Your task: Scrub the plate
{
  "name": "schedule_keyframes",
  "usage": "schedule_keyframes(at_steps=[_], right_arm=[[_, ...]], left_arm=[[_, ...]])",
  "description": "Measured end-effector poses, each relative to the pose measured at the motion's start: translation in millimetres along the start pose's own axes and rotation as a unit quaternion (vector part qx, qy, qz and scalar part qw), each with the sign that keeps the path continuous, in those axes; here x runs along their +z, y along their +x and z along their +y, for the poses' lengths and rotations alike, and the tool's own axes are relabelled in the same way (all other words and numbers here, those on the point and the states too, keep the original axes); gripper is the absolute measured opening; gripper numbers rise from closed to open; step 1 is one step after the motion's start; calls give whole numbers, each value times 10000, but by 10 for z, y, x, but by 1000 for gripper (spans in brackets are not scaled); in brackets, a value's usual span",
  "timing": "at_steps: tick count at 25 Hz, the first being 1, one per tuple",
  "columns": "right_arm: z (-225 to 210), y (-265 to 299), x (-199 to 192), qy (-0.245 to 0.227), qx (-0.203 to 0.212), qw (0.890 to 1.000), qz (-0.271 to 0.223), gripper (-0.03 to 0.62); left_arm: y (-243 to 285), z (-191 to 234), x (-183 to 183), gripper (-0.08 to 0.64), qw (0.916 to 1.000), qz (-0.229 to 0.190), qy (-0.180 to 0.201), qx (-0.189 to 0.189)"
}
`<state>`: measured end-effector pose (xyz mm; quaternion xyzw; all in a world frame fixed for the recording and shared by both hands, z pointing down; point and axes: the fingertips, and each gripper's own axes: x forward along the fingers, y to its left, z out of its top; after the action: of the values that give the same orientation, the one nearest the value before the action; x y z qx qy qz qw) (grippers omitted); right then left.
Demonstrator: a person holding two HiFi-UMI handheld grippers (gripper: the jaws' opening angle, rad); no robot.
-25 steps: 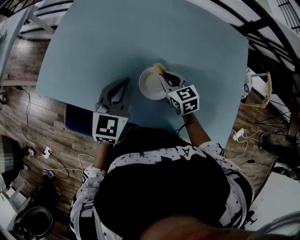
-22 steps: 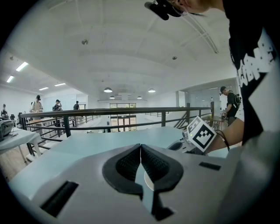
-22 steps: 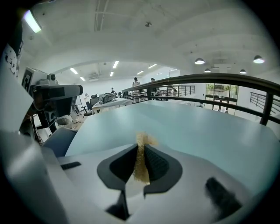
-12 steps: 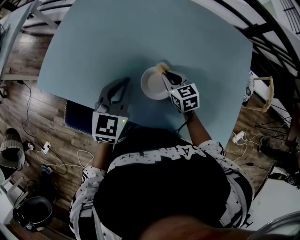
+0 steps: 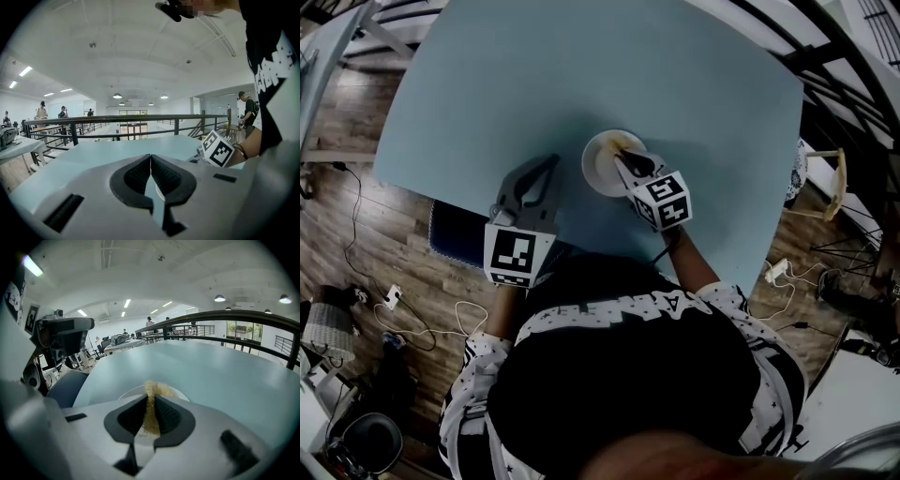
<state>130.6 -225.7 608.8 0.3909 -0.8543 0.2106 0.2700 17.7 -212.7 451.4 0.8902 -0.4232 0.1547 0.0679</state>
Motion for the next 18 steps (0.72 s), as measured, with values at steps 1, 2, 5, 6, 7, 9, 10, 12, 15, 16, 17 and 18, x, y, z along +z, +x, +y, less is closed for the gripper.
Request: schedule_keyframes(at_steps=[1, 2, 5, 6, 7, 9, 10, 12, 15, 16, 17, 18], right_arm=[[29, -1, -19, -5, 24, 10000, 13, 52], [55, -2, -38, -11, 44, 10000, 24, 52], [125, -1, -67, -51, 71, 10000, 41, 52], [144, -3, -70, -58, 78, 9999, 45, 52], [162, -6, -71, -57, 88, 9999, 49, 52], [196, -12, -75, -53, 101, 9999, 55, 52], [213, -14, -80, -54, 102, 9999, 61, 52], [246, -20, -94, -48, 100, 9999, 76, 52], [306, -33, -122, -50, 124, 9999, 99, 52], [327, -35, -131, -56, 132, 9998, 104, 52], [347, -36, -135, -60, 136, 9998, 104, 52], [362, -37, -132, -62, 133, 9998, 100, 52]], left_arm=[[-6, -6, 3, 12, 10000, -15, -3, 1], [-10, -12, 3, 14, 10000, -23, -5, -1], [-21, -16, -3, 14, 10000, -28, -5, -22], [-27, -17, -2, 14, 10000, -31, -5, -28], [-35, -19, 1, 14, 10000, -36, -7, -34], [-51, -25, 3, 14, 10000, -46, -4, -51], [-60, -26, 2, 14, 10000, -51, 1, -62], [-75, -24, 4, 14, 9999, -66, 9, -79], [-98, -28, 13, 14, 9999, -94, 13, -93], [-106, -29, 12, 14, 9999, -101, 13, -99], [-113, -30, 12, 14, 9999, -108, 14, -106], [-116, -30, 12, 14, 9999, -112, 18, -117]])
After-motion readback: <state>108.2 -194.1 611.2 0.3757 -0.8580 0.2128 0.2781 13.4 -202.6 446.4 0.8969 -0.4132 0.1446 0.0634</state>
